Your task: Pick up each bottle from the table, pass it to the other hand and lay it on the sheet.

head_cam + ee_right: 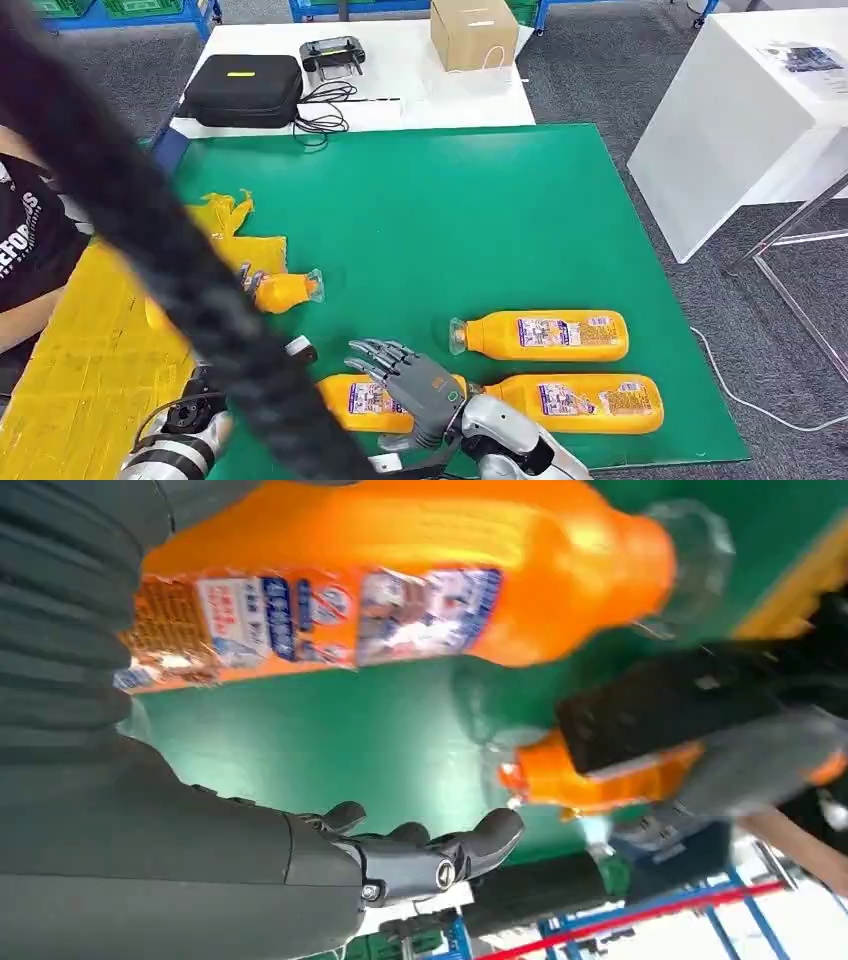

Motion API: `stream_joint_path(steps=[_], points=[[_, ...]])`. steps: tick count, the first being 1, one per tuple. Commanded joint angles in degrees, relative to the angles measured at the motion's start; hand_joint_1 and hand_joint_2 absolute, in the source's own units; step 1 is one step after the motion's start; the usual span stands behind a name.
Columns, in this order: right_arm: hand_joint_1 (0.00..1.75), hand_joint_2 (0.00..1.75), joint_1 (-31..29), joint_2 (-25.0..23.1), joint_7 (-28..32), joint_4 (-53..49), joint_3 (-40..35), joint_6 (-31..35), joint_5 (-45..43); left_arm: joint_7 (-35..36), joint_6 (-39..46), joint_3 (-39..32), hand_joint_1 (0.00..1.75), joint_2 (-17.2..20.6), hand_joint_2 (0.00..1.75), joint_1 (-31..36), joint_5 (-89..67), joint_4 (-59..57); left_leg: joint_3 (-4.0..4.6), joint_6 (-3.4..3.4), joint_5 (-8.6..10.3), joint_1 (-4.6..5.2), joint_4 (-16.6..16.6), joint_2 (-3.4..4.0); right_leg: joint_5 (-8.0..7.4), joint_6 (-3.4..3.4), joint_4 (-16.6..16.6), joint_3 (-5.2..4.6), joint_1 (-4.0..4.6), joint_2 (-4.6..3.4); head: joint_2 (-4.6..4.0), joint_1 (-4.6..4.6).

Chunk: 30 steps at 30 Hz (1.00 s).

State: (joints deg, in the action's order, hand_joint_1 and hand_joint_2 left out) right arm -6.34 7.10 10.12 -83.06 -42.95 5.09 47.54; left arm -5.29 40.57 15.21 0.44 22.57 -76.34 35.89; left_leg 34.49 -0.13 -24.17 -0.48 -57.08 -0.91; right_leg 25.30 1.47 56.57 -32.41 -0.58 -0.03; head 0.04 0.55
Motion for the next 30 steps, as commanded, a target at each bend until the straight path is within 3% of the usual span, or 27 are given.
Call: stream_joint_path(steps=[1,6,9,15,21,25,26,28,29,30], points=[[0.00,1.75,-4.7,3.7,-6.0,5.6,-5.2,1.5,6.1,-5.4,-0.6,-6.5,0.00,-3.2,1.75,-5.0,5.2,3.3,-0.15,-0.05,-0.04,0.05,0.1,0.22,-0.03,0.01,-0.1,0.10,-0.03,-0.15,0.00,-0.02],[0.00,1.75,-4.8,3.8,-6.5,5.6,-5.3,1.6,6.8,-6.1,-0.6,-6.8,0.00,-3.4,1.75,-5.1,5.9,3.5,-0.07,-0.05,-0.05,0.01,0.0,0.23,-0.03,0.00,-0.1,0.03,0.02,-0.15,0.00,0.00],[0.00,1.75,-5.7,3.6,-11.5,6.1,-6.6,2.7,14.1,-11.3,-0.9,-7.6,0.00,-4.6,1.75,-6.6,13.5,6.6,-0.12,-0.06,-0.11,-0.05,0.0,0.30,-0.02,-0.01,-0.2,0.08,0.07,-0.17,0.00,0.00],[0.00,1.75,-7.7,1.5,-16.0,9.7,-7.8,0.0,20.1,-13.9,-5.1,-3.9,0.00,-5.5,1.75,-11.9,21.6,21.6,0.11,-0.04,-0.05,0.02,0.0,0.20,-0.01,0.01,0.0,-0.18,-0.01,-0.11,0.00,0.00],[0.00,1.75,-8.6,1.0,-16.8,11.9,-8.6,-1.0,21.5,-14.9,-5.2,-3.3,0.00,-5.7,1.75,-12.6,23.7,24.0,0.30,-0.04,-0.07,-0.02,0.0,0.24,-0.01,-0.01,-0.1,-0.36,0.03,-0.14,0.00,0.00],[0.00,1.75,-11.6,-0.8,-17.4,19.1,-10.4,-4.5,21.0,-17.9,-5.3,-0.5,0.00,-6.8,1.75,-13.8,28.2,30.5,0.36,-0.02,-0.02,-0.01,0.0,0.14,-0.02,0.00,-0.1,-0.43,0.01,-0.07,0.00,0.00],[0.23,1.75,-11.8,-1.3,-17.5,20.1,-10.4,-4.7,21.0,-17.9,-5.3,0.0,0.00,-6.9,1.75,-14.1,28.5,31.7,0.24,-0.03,-0.09,-0.08,0.0,0.22,0.00,-0.02,-0.1,-0.29,0.08,-0.11,0.00,0.00],[1.31,1.75,-12.9,-2.6,-17.4,23.0,-10.0,-5.0,19.5,-18.7,-5.4,2.0,0.00,-7.1,1.75,-14.9,30.7,35.9,0.36,-0.02,-0.03,-0.04,0.0,0.15,-0.02,0.00,-0.1,-0.43,0.03,-0.08,0.00,0.00],[0.73,1.75,-13.2,-3.1,-17.2,23.8,-9.6,-5.0,18.5,-18.9,-5.5,2.8,0.00,-6.9,1.75,-15.2,31.4,37.6,0.37,-0.02,-0.01,-0.03,0.0,0.15,-0.03,0.00,0.0,-0.47,0.01,-0.09,0.00,0.00],[1.38,1.75,-13.5,-3.4,-16.9,24.4,-9.6,-5.3,18.0,-19.1,-5.3,3.3,0.00,-7.0,1.75,-15.5,31.7,38.9,0.25,-0.03,-0.05,-0.07,0.0,0.24,-0.03,-0.01,-0.1,-0.34,0.06,-0.13,0.00,0.00]])
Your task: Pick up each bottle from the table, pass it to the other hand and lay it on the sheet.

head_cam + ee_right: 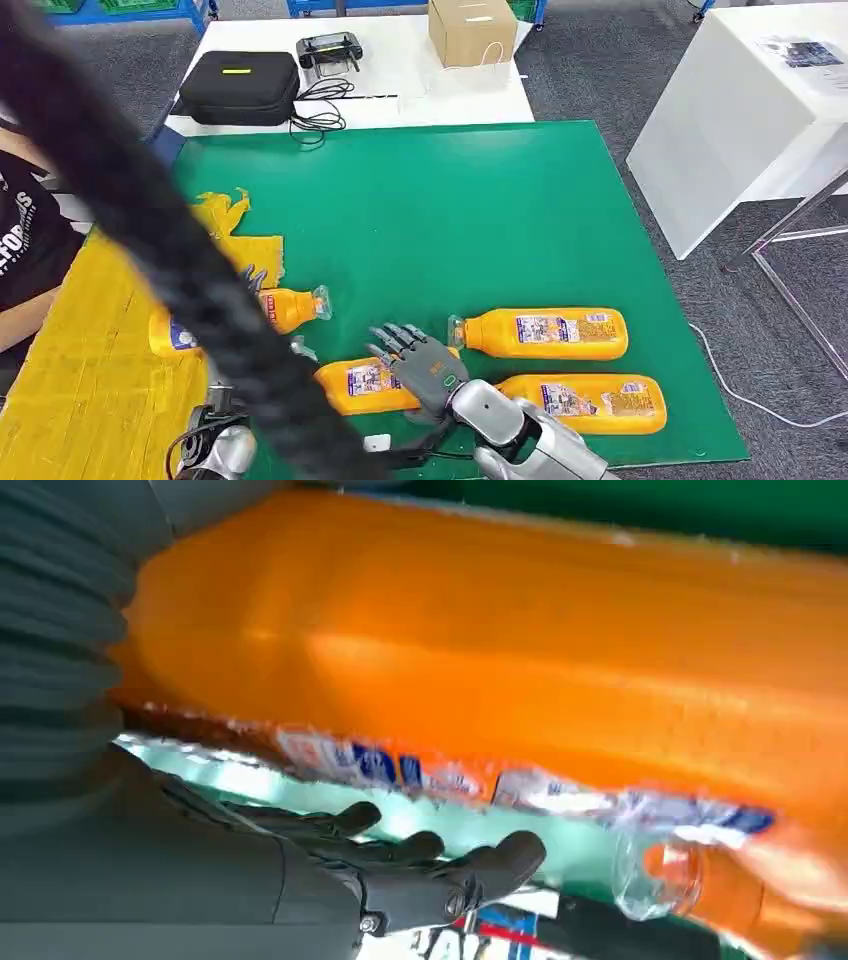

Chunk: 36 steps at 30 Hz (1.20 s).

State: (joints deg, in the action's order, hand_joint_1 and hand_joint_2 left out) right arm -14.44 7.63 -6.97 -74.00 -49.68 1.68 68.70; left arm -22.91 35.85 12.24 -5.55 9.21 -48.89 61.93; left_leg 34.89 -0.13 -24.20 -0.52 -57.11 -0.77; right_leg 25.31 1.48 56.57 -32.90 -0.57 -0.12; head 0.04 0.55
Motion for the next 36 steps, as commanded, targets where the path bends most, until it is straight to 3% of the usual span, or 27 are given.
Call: stream_joint_path(steps=[1,2,11,16,19,22,28,32,36], points=[[1.62,1.75,-6.0,-4.1,0.6,16.4,-3.3,-2.4,-3.9,-1.9,-0.7,7.2,0.00,-0.6,1.75,-2.3,5.5,14.2,-0.08,-0.01,0.00,-0.02,0.0,0.11,-0.04,-0.01,0.0,0.08,0.03,-0.04,0.00,0.00],[1.75,1.75,-6.6,-4.1,1.8,17.3,-3.2,-3.5,-5.8,-2.5,-0.7,8.2,0.00,-0.5,1.75,-2.4,6.3,15.5,-0.03,-0.01,0.01,-0.02,0.0,0.19,-0.05,-0.01,0.0,0.02,0.02,-0.06,0.00,0.00],[1.75,1.75,-9.7,-4.3,7.3,22.6,-4.3,-5.1,-17.1,-5.8,1.3,14.1,0.00,0.8,1.75,-1.4,12.7,20.2,-0.51,0.00,0.00,-0.06,0.1,0.42,-0.19,-0.17,-0.1,0.39,0.07,-0.21,0.00,0.00],[1.75,1.75,-9.4,-4.3,7.3,22.4,-3.9,-4.6,-18.0,-6.1,1.1,14.3,0.00,0.9,1.75,-1.5,13.8,20.6,-0.82,0.05,-0.02,-0.09,0.1,0.44,-0.24,-0.19,-0.2,0.64,0.10,-0.28,0.00,0.00],[1.75,1.75,-7.6,-4.9,7.6,20.2,-1.3,-1.8,-22.2,-7.1,-0.1,14.6,0.00,1.0,1.75,-2.1,16.9,22.2,-1.03,0.07,-0.09,-0.06,0.1,0.43,-0.17,-0.18,-0.1,0.80,0.07,-0.32,0.00,0.00],[1.75,1.75,-4.1,-5.8,7.1,15.1,3.0,1.7,-25.1,-7.9,-6.3,14.0,0.00,1.4,1.75,-3.8,24.3,26.0,-1.04,0.07,-0.09,-0.08,0.1,0.43,-0.17,-0.18,-0.2,0.80,0.10,-0.32,0.00,0.00],[1.75,1.75,-3.2,-5.8,6.8,13.3,3.8,2.1,-25.4,-7.9,-7.7,13.6,0.00,1.4,1.75,-4.3,25.4,26.9,-1.07,0.09,-0.14,-0.08,0.1,0.49,-0.13,-0.20,-0.1,0.83,0.11,-0.37,0.00,0.00],[1.75,1.75,3.7,-8.8,10.8,3.9,12.8,9.3,-31.0,-7.7,-18.1,10.7,0.00,0.9,1.75,-6.4,36.5,30.0,-1.03,0.11,-0.19,-0.14,0.1,0.45,-0.09,-0.23,-0.2,0.82,0.17,-0.32,0.00,0.00],[1.75,1.75,5.5,-9.4,11.4,0.5,14.6,10.5,-32.1,-7.6,-19.5,9.9,0.00,0.7,1.75,-6.8,37.7,30.2,-1.00,0.13,-0.23,-0.12,0.1,0.43,-0.05,-0.22,-0.1,0.80,0.15,-0.32,0.00,0.02]])
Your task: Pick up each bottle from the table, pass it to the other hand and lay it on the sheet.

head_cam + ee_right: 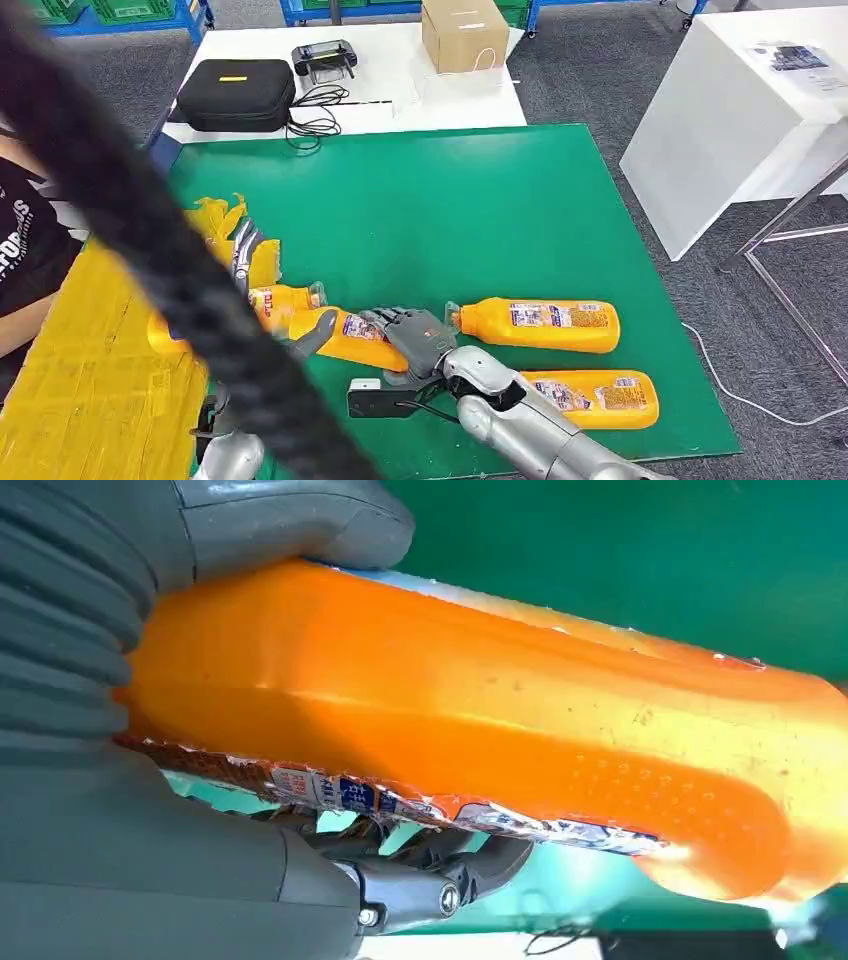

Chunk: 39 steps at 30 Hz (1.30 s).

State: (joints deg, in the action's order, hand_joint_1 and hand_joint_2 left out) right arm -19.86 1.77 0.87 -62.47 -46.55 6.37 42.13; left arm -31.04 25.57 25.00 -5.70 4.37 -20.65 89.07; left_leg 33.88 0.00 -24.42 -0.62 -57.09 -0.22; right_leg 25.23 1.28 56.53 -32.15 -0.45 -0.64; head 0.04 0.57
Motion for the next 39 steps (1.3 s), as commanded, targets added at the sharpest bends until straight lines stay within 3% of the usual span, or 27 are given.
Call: stream_joint_path(steps=[1,4,5,6,9,17,26,30,39], points=[[1.75,1.75,10.9,-3.5,3.6,-11.0,11.4,5.9,-5.5,0.5,-9.2,-2.9,0.00,0.8,1.75,-2.0,9.5,3.1,0.00,0.00,0.00,-0.02,0.1,-0.12,0.02,-0.02,-0.1,0.05,0.02,0.20,0.00,0.00],[1.75,1.75,10.9,-3.5,3.6,-11.0,11.4,5.9,-5.5,0.5,-9.2,-2.9,0.00,0.8,1.75,-2.0,9.5,3.1,0.00,0.00,0.00,-0.02,0.1,-0.12,0.02,-0.02,-0.1,0.05,0.03,0.21,0.00,0.00],[1.75,1.75,12.9,-4.6,6.2,-13.7,13.8,8.0,-8.4,0.7,-10.5,-3.2,0.00,0.7,1.75,-2.1,10.5,3.0,0.02,0.00,0.00,-0.02,0.0,-0.07,0.01,-0.01,-0.1,0.02,0.02,0.13,0.00,0.00],[1.75,1.75,17.3,-8.6,17.6,-19.2,19.8,14.8,-19.5,3.7,-17.3,-3.6,0.00,0.7,1.75,-0.9,19.3,-1.3,0.21,-0.01,-0.03,0.00,0.0,-0.07,0.06,-0.04,0.0,-0.14,0.02,0.12,0.00,0.00],[1.75,1.75,17.7,-8.7,20.0,-19.7,19.2,15.3,-21.2,4.6,-18.4,-3.6,0.00,0.7,1.75,0.2,21.2,-3.6,0.70,-0.03,-0.05,0.02,0.0,-0.13,0.10,-0.03,0.0,-0.57,0.01,0.17,0.00,-0.02],[1.75,1.75,17.7,-8.8,21.3,-19.3,18.0,15.6,-21.9,5.8,-18.8,-3.5,0.00,0.4,1.75,1.4,22.6,-5.6,0.78,-0.02,-0.05,-0.01,0.0,-0.12,0.09,-0.05,0.0,-0.66,0.04,0.17,0.00,-0.02],[1.75,1.75,15.7,-8.2,22.7,-15.7,14.3,14.6,-20.7,8.5,-25.6,-1.8,0.00,1.3,1.75,3.1,28.8,-7.9,0.92,-0.02,0.01,0.02,0.0,-0.08,0.03,-0.02,0.0,-0.83,0.00,0.10,0.00,-0.02],[1.75,1.75,11.6,-5.7,19.9,-9.2,7.8,11.0,-11.7,10.5,-32.0,-1.0,0.00,1.5,1.75,4.6,33.4,-9.3,0.75,-0.04,-0.03,-0.03,0.1,-0.01,0.03,-0.03,-0.1,-0.63,0.05,0.06,0.00,-0.02],[1.75,1.75,10.3,-6.0,19.6,-6.2,6.1,11.6,-8.2,10.8,-34.5,-0.8,0.00,1.7,1.75,4.6,34.7,-9.1,0.77,-0.01,-0.03,-0.03,0.1,-0.10,0.07,-0.04,-0.1,-0.63,0.05,0.15,0.00,-0.02]])
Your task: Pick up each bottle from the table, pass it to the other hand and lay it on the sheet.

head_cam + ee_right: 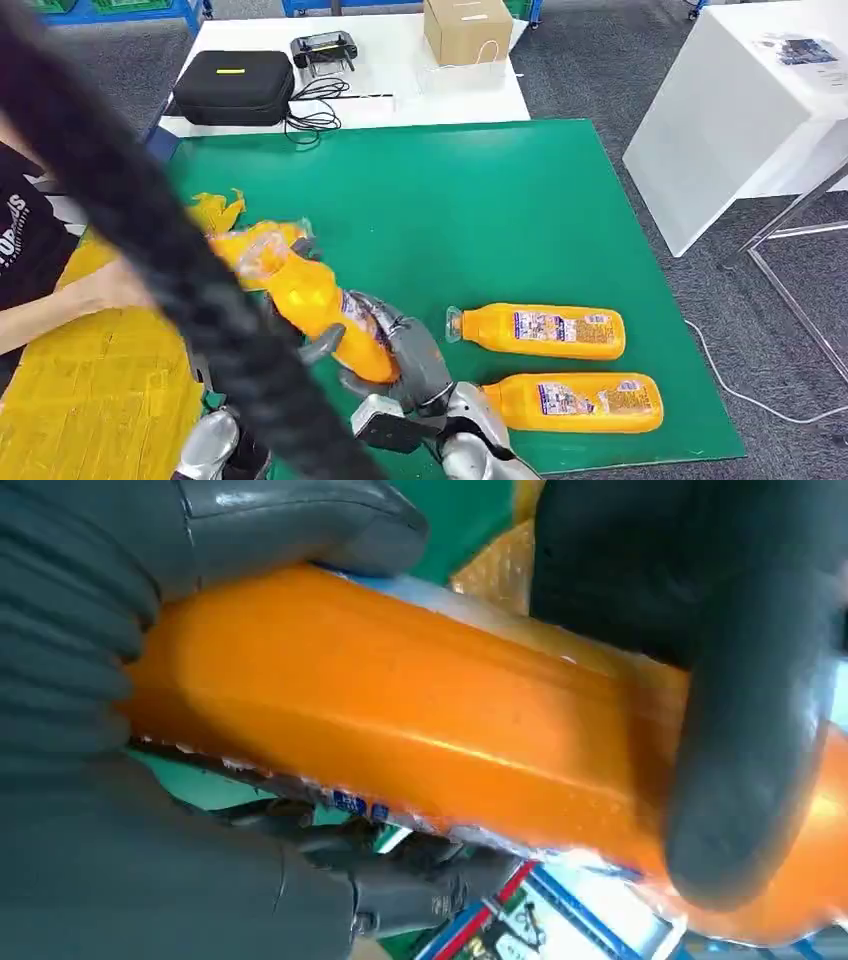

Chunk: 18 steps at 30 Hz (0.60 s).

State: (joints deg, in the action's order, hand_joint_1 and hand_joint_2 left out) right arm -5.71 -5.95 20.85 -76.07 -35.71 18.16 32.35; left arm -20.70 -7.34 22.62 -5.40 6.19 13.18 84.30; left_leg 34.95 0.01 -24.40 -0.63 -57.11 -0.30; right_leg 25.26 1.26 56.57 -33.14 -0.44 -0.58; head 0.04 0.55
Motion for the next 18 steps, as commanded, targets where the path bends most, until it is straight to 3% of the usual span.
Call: stream_joint_path(steps=[1,5,9,10,11,18], points=[[1.75,1.75,-3.9,1.7,-0.5,7.6,-4.8,-0.3,1.6,0.5,-1.8,1.6,0.00,1.4,1.75,2.8,0.9,-4.4,-0.39,-0.04,-0.11,-0.03,0.1,0.00,0.08,-0.02,-0.1,0.45,0.06,0.09,0.00,0.00],[1.75,1.75,-4.4,1.4,-0.8,8.8,-5.7,0.8,3.7,0.7,-2.4,1.7,0.00,1.4,1.75,3.2,1.0,-4.9,-0.10,-0.02,0.01,0.01,0.1,-0.01,-0.01,0.00,-0.1,0.11,0.00,0.05,0.00,0.00],[1.75,1.75,-4.6,1.3,-0.9,9.2,-5.8,0.9,4.0,0.9,-3.1,1.7,0.00,1.3,1.75,3.5,1.5,-5.7,-0.43,-0.05,-0.09,-0.07,0.0,-0.07,0.07,-0.02,-0.2,0.52,0.10,0.18,0.00,0.00],[1.75,1.75,-4.7,1.3,-1.0,9.4,-5.7,1.1,4.1,0.7,-3.1,1.5,0.59,1.2,1.75,3.5,1.5,-5.6,-0.18,-0.03,-0.01,0.01,0.1,-0.05,0.02,-0.01,-0.1,0.20,0.01,0.10,0.00,0.00],[1.75,1.75,-4.8,1.2,-1.0,9.6,-5.6,1.1,4.1,0.6,-3.1,1.4,1.75,1.2,1.75,3.4,1.4,-5.4,-0.21,-0.03,-0.03,-0.02,0.0,-0.05,0.02,-0.01,-0.1,0.26,0.04,0.11,0.00,0.00],[1.75,1.75,-4.2,1.0,-0.3,8.7,-4.8,2.4,3.7,0.1,-2.3,0.9,1.75,0.8,1.75,3.5,0.9,-5.7,-0.14,-0.03,-0.01,0.00,0.1,-0.05,0.02,-0.01,-0.1,0.17,0.02,0.10,0.00,0.00]])
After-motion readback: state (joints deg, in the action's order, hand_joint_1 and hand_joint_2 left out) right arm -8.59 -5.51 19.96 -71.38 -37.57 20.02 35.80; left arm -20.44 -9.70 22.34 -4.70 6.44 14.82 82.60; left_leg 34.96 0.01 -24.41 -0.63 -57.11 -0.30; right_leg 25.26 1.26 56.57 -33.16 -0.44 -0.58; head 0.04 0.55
